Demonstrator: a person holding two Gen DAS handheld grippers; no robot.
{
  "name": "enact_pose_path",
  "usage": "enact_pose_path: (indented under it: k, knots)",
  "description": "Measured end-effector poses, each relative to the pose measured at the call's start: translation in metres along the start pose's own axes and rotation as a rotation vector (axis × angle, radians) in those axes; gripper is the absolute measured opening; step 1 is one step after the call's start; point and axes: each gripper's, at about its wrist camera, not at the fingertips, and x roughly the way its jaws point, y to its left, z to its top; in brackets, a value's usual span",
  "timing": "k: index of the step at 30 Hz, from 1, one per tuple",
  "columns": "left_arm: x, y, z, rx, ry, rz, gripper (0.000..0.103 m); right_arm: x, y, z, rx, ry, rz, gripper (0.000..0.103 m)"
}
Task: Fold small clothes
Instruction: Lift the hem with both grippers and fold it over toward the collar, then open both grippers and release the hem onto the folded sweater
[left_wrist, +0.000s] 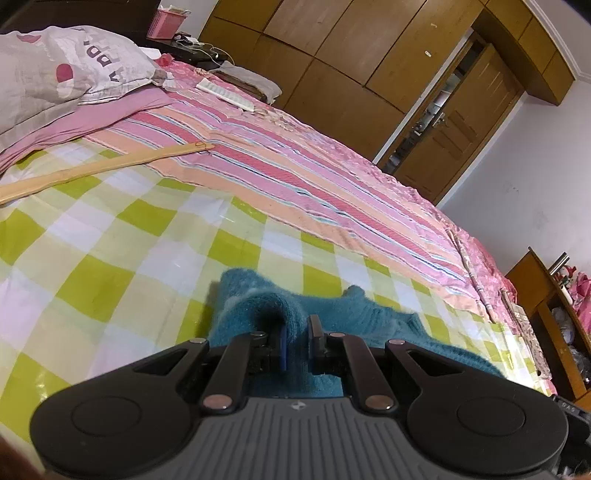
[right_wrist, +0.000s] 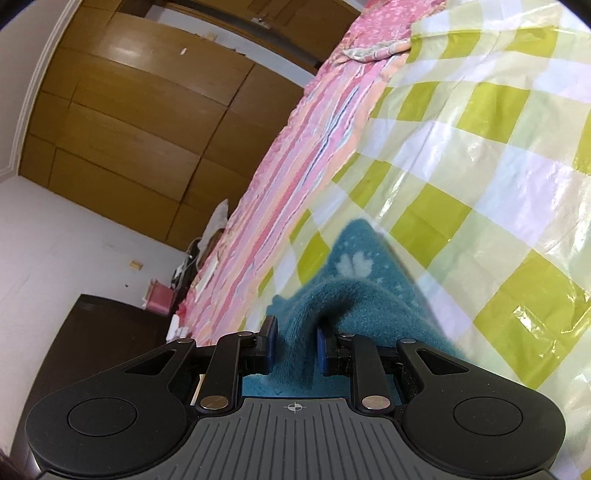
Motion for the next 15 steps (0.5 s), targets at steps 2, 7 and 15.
enact_pose_path:
  k: [2,7,15]
  knots:
    - [0.0021,0.0,0.0005,-0.008,0.005,0.004,0.016,0.0023,-0.0036,0.0011,0.017,-0.001,-0.006,0.021]
    - [0.0065,0.0011,-0.0016,-0.013,0.017,0.023,0.016,0.0072,-0.0079,0.0053,0.048,0.006,-0.015,0.021]
    - [0.0052,0.0027,0.0012,-0.034,0.036,0.017,0.018,0.0105,-0.0018,0.0102,0.057,0.027,-0.019,0.025]
